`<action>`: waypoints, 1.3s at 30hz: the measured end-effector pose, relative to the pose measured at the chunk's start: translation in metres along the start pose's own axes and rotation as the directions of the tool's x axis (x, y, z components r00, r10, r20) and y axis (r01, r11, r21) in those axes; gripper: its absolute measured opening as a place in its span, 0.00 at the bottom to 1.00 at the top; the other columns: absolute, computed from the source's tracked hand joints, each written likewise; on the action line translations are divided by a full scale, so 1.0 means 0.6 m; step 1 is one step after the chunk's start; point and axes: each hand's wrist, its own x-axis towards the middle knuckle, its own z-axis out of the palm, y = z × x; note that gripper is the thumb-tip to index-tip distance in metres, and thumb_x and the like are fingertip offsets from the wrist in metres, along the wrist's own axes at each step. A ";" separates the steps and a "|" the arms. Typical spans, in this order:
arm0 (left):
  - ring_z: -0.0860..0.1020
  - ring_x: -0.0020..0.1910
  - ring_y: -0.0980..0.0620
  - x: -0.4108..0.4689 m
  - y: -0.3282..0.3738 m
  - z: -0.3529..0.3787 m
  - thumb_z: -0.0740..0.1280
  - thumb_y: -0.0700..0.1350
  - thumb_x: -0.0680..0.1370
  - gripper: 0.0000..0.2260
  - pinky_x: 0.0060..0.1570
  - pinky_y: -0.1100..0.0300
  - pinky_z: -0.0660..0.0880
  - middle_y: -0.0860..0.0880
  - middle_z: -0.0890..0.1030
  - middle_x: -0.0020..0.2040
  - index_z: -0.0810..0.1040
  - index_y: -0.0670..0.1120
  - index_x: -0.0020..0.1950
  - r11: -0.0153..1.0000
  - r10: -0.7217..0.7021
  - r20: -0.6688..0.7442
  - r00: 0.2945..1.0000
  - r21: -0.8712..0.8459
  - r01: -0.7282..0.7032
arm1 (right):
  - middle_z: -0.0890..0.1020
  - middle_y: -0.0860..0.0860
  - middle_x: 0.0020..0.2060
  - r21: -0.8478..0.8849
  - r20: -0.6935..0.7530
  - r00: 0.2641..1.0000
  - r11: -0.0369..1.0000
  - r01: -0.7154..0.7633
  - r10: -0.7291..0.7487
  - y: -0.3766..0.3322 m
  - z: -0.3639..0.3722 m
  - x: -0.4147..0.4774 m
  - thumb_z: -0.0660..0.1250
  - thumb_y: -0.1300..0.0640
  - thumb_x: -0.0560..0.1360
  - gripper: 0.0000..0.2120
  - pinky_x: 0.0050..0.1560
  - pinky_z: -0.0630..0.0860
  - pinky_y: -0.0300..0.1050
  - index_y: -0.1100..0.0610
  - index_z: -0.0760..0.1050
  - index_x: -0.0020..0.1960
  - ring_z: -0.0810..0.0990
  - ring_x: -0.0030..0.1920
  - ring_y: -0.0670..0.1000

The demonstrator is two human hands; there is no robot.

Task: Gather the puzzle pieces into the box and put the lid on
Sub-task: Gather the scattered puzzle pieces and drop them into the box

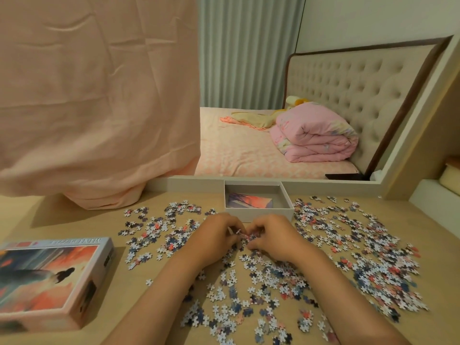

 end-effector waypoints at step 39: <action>0.62 0.73 0.53 -0.024 -0.070 -0.049 0.64 0.55 0.79 0.21 0.72 0.53 0.60 0.56 0.69 0.73 0.72 0.56 0.71 0.964 -0.136 0.150 0.979 0.249 0.096 | 0.71 0.50 0.59 -0.348 0.187 0.962 0.903 0.254 -0.199 -0.035 0.027 -0.014 0.59 0.51 0.82 0.17 0.63 0.70 0.53 0.46 0.74 0.70 0.70 0.62 0.54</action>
